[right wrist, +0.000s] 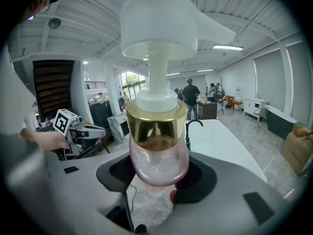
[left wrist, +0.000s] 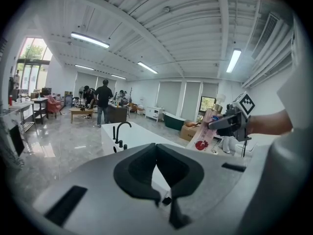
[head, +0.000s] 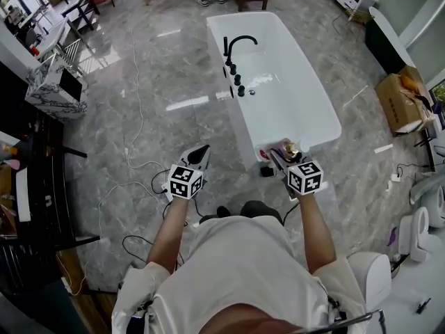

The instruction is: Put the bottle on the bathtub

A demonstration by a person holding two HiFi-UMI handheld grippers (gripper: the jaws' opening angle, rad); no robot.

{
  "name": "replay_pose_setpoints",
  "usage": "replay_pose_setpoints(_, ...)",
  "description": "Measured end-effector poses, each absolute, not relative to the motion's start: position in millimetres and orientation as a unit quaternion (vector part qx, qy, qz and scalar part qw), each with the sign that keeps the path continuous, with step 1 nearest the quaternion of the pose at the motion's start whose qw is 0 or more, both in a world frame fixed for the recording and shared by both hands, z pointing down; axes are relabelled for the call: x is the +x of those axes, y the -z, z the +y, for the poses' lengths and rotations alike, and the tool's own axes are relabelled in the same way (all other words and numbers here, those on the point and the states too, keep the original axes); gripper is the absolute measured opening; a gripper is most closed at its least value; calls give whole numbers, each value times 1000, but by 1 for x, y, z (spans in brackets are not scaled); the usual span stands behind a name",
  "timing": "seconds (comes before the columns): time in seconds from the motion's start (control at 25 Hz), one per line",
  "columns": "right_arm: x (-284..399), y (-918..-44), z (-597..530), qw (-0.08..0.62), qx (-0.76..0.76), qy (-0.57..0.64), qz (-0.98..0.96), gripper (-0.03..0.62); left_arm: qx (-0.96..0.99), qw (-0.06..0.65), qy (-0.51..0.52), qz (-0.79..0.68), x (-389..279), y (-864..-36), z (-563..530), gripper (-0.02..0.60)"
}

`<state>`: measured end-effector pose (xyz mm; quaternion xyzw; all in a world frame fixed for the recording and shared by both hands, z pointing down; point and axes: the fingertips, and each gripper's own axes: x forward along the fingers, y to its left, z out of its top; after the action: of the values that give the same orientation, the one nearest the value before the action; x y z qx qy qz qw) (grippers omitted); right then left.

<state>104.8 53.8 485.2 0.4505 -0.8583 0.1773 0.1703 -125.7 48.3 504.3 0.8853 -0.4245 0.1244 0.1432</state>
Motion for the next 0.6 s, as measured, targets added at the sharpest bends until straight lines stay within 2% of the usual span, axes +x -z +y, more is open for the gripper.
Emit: replay_pose_setpoints(0.6, 83, -496, 10, 173, 439, -179, -863, 236, 876, 150, -128, -440, -151, -511, 14, 8)
